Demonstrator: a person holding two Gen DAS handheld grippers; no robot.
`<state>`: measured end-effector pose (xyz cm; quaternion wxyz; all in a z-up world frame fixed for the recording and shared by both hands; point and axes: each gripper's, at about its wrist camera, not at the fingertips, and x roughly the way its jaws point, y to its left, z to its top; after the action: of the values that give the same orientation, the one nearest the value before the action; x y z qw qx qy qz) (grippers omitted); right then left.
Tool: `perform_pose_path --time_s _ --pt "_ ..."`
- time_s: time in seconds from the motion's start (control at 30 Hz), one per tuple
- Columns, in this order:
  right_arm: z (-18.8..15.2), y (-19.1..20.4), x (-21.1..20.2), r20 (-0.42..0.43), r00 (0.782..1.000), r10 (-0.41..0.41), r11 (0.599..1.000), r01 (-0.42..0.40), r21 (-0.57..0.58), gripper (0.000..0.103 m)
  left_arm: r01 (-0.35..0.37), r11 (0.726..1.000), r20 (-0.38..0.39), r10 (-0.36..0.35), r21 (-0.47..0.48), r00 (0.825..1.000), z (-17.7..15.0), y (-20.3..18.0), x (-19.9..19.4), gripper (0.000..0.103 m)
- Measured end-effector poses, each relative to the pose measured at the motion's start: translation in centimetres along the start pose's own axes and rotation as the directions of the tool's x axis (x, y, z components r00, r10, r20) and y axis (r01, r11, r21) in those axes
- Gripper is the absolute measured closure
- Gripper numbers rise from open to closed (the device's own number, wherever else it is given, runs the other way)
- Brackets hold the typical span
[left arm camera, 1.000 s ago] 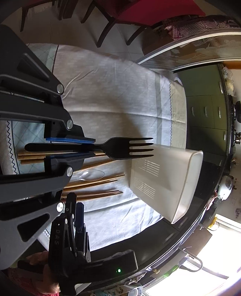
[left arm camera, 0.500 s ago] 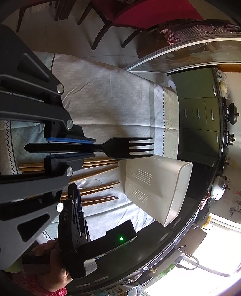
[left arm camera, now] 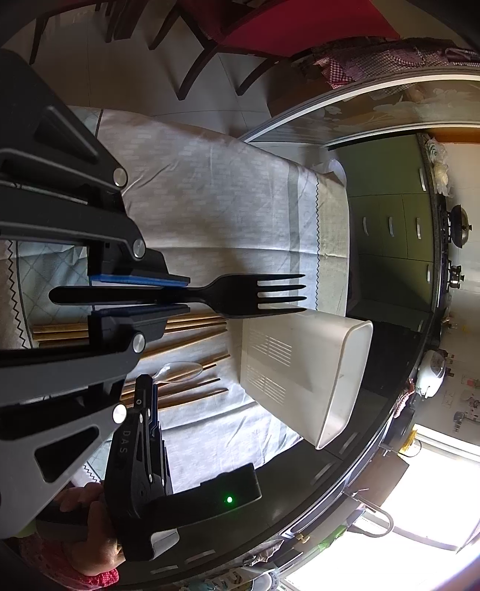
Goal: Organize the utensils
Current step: 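Lift the black fork with the left gripper while the right gripper grasps the clear spoon, then drop the fork and spoon into the white holder from both grippers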
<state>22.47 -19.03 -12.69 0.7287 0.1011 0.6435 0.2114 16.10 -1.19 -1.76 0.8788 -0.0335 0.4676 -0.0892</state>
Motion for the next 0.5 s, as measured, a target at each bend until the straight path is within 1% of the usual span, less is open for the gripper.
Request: perform_pose_path --time_s 0.07,0.13,0.23,0.27,0.33,0.43,0.5 --pt "-0.3 -0.3 -1.2 0.040 0.998 0.045 0.999 -0.046 0.009 0.093 0.013 1.000 0.023 -0.013 -0.002 1.000 0.6 -0.2 -0.6 0.094" --pt "-0.6 -0.7 -2.6 0.092 0.992 0.091 0.996 -0.092 0.011 0.093 0.044 0.999 0.054 -0.044 -0.002 0.998 1.6 -0.6 -1.5 0.094" --pt "-1.3 -1.1 -5.0 0.189 0.972 0.138 0.990 -0.140 -0.002 0.093 0.079 0.997 0.133 -0.081 0.018 0.988 3.8 -1.7 -3.3 0.094" --pt "-1.6 -1.2 -5.7 0.217 0.964 0.152 0.988 -0.154 -0.006 0.093 0.093 0.995 0.165 -0.095 0.025 0.982 4.7 -2.1 -3.9 0.094" --pt "-2.1 -1.5 -6.8 0.256 0.952 0.171 0.985 -0.173 -0.013 0.093 0.117 0.992 0.236 -0.124 0.040 0.964 6.9 -3.1 -4.8 0.094" --pt "-2.6 -1.9 -8.0 0.295 0.938 0.183 0.983 -0.185 -0.023 0.093 0.144 0.988 0.334 -0.156 0.061 0.929 10.1 -4.5 -5.2 0.094" --pt "-2.6 -2.5 -8.6 0.309 0.931 0.192 0.981 -0.194 -0.027 0.093 0.148 0.987 0.385 -0.161 0.065 0.909 11.9 -5.3 -4.5 0.094"
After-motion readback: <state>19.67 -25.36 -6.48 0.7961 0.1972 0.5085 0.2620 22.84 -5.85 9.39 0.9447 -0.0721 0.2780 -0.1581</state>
